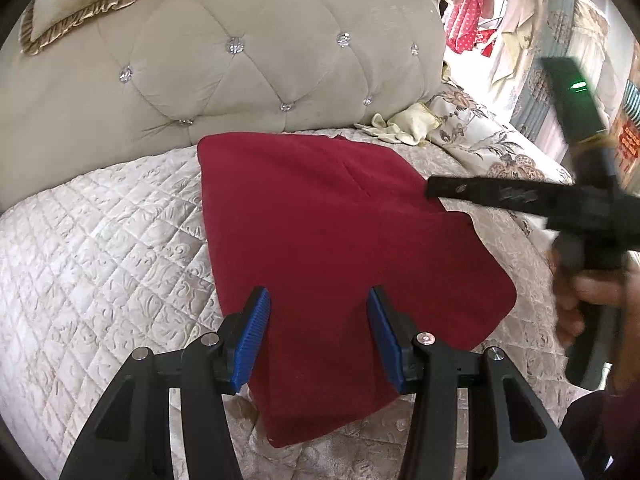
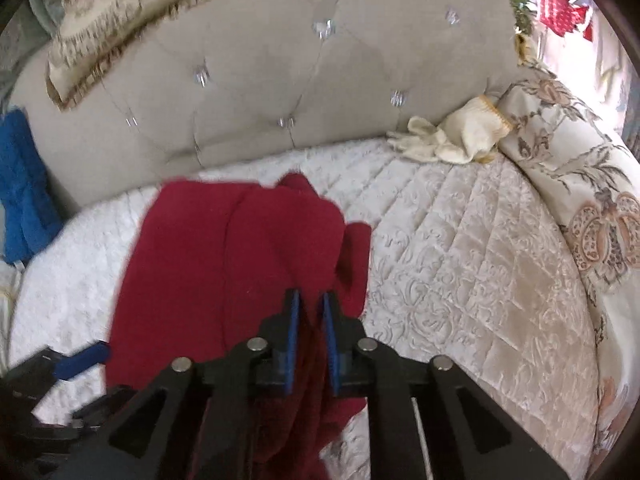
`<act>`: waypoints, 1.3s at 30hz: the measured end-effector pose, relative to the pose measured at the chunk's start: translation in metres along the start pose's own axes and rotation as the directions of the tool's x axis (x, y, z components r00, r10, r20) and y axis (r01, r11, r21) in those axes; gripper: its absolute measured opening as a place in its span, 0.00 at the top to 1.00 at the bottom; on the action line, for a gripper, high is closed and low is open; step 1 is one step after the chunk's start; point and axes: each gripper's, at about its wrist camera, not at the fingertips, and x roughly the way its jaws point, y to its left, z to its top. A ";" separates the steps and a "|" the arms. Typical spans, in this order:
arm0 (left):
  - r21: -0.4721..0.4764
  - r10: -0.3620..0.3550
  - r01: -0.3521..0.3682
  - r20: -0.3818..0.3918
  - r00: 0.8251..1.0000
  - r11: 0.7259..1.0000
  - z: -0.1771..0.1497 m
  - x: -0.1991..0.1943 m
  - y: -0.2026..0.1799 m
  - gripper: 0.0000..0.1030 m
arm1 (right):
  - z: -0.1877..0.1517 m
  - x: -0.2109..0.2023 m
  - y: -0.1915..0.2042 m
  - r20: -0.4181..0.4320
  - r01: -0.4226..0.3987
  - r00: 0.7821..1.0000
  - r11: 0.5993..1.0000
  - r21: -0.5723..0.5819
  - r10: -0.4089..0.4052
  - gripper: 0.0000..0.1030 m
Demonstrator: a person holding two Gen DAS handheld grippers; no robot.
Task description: Fold small clothes
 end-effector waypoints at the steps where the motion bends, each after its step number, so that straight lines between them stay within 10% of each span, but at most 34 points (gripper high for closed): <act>1: -0.003 -0.002 0.002 0.001 1.000 1.000 0.000 0.000 0.001 0.73 | 0.000 -0.007 0.002 0.006 -0.015 1.000 1.000 0.002 0.015 0.73; 4: -0.008 -0.002 0.002 0.003 1.000 1.000 0.000 0.001 0.000 0.72 | -0.004 -0.021 0.006 0.013 -0.071 0.997 0.997 0.027 0.070 0.28; 8: -0.038 -0.018 0.018 0.005 1.000 0.999 0.001 0.000 0.003 0.72 | -0.020 0.003 0.006 -0.100 -0.104 0.989 0.994 0.042 0.108 0.37; 9: -0.056 -0.038 0.038 0.002 0.999 0.998 0.002 -0.001 0.006 0.72 | -0.025 0.010 0.004 -0.133 -0.110 0.984 0.993 0.039 0.115 0.68; 10: -0.072 -0.059 0.059 0.000 0.998 0.996 0.003 -0.002 0.008 0.72 | -0.031 0.014 0.003 -0.148 -0.109 0.983 0.994 0.029 0.112 0.74; 14: -0.131 -0.139 0.141 0.018 0.990 0.981 0.008 -0.008 0.022 0.67 | -0.037 0.009 0.001 -0.106 -0.122 0.987 0.993 0.007 0.122 0.75; 17: -0.188 -0.218 0.217 0.020 0.976 0.958 0.010 0.000 0.033 0.61 | -0.027 0.000 -0.009 -0.026 -0.162 0.986 0.985 0.061 0.164 0.53; 19: -0.220 -0.259 0.260 0.032 0.965 0.940 0.011 0.007 0.040 0.59 | -0.022 0.002 -0.018 0.009 -0.159 0.987 0.982 0.100 0.159 0.16; 29: -0.162 -0.343 0.350 0.069 0.937 0.923 0.020 0.032 0.039 0.31 | -0.014 0.073 -0.040 -0.039 -0.297 0.951 0.942 0.156 0.306 0.08; 39: -0.284 -0.289 0.313 0.124 0.949 0.906 0.012 0.011 0.066 0.34 | -0.012 0.074 -0.034 -0.052 -0.317 0.943 0.936 0.155 0.328 0.08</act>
